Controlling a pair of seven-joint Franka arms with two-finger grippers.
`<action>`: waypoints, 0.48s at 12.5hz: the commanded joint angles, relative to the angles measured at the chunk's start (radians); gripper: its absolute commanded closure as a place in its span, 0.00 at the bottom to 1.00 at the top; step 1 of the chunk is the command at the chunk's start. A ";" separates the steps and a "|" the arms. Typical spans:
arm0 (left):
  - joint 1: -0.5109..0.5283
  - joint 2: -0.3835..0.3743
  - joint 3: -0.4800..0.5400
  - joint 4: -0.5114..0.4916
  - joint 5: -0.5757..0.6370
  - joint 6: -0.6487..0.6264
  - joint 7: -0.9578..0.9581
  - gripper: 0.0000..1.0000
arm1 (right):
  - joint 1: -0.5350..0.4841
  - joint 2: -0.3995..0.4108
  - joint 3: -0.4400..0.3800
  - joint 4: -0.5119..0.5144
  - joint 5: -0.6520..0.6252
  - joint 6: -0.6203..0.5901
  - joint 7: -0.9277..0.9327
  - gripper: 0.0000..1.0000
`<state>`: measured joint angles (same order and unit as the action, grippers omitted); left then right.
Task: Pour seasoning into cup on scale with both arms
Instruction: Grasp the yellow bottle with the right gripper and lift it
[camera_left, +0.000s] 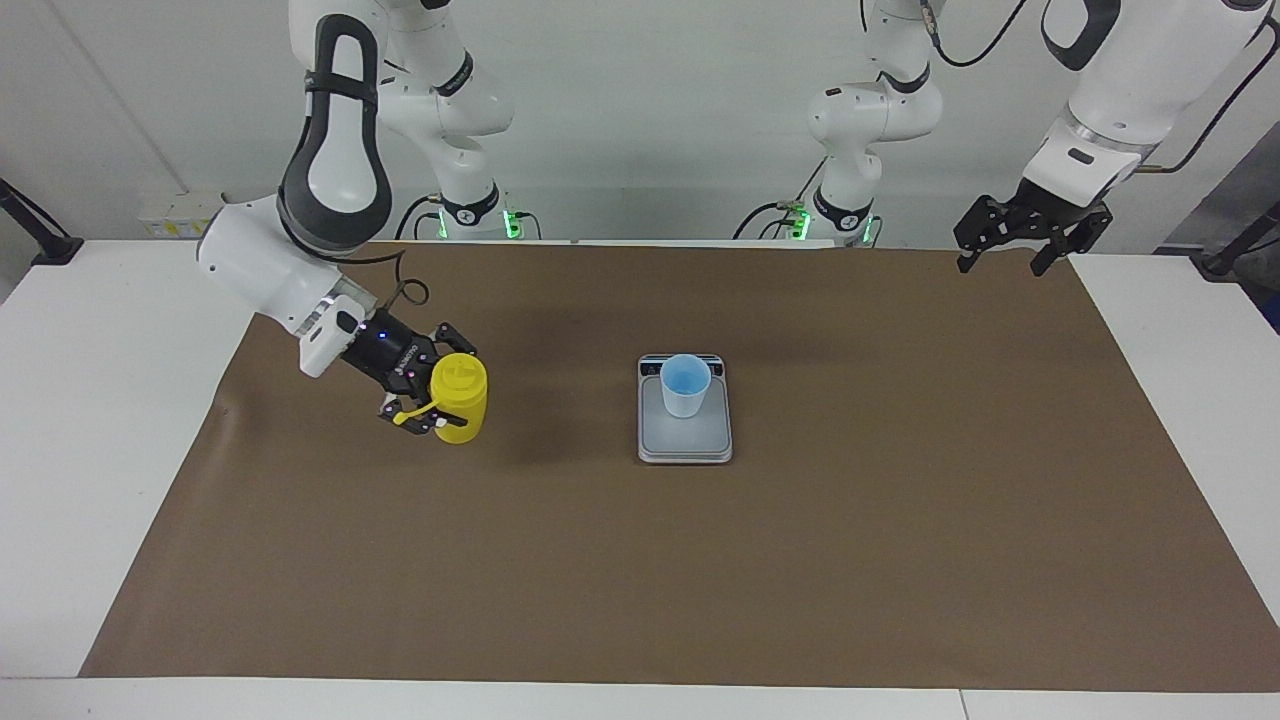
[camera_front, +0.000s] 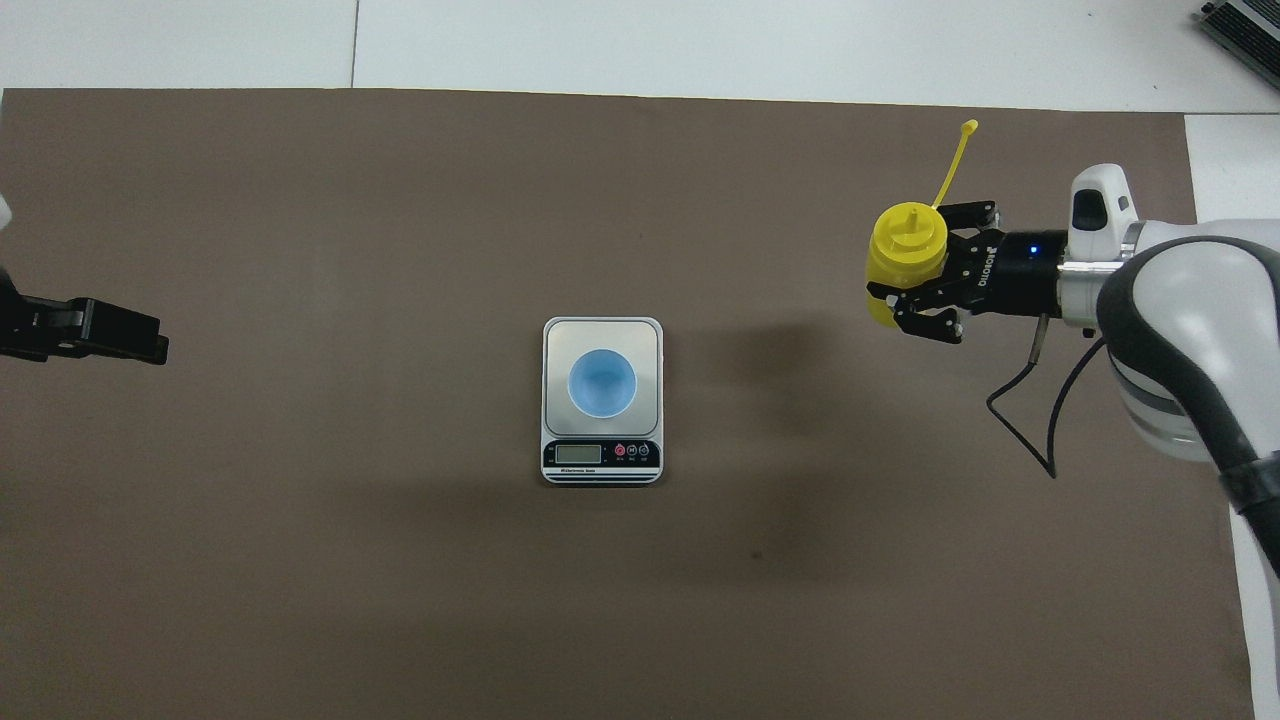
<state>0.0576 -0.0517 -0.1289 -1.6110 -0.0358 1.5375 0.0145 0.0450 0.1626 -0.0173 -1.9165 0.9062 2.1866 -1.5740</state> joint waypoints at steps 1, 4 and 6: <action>0.008 -0.025 -0.001 -0.023 -0.010 -0.004 -0.004 0.00 | 0.083 -0.006 0.002 0.020 -0.113 0.091 0.173 0.84; 0.010 -0.025 -0.001 -0.023 -0.010 -0.004 -0.004 0.00 | 0.186 0.004 0.003 0.016 -0.272 0.258 0.362 0.98; 0.010 -0.025 -0.001 -0.023 -0.010 -0.004 -0.004 0.00 | 0.272 0.014 0.002 0.002 -0.485 0.376 0.454 1.00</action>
<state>0.0577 -0.0517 -0.1289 -1.6110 -0.0358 1.5375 0.0145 0.2580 0.1701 -0.0130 -1.9117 0.5550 2.4863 -1.2025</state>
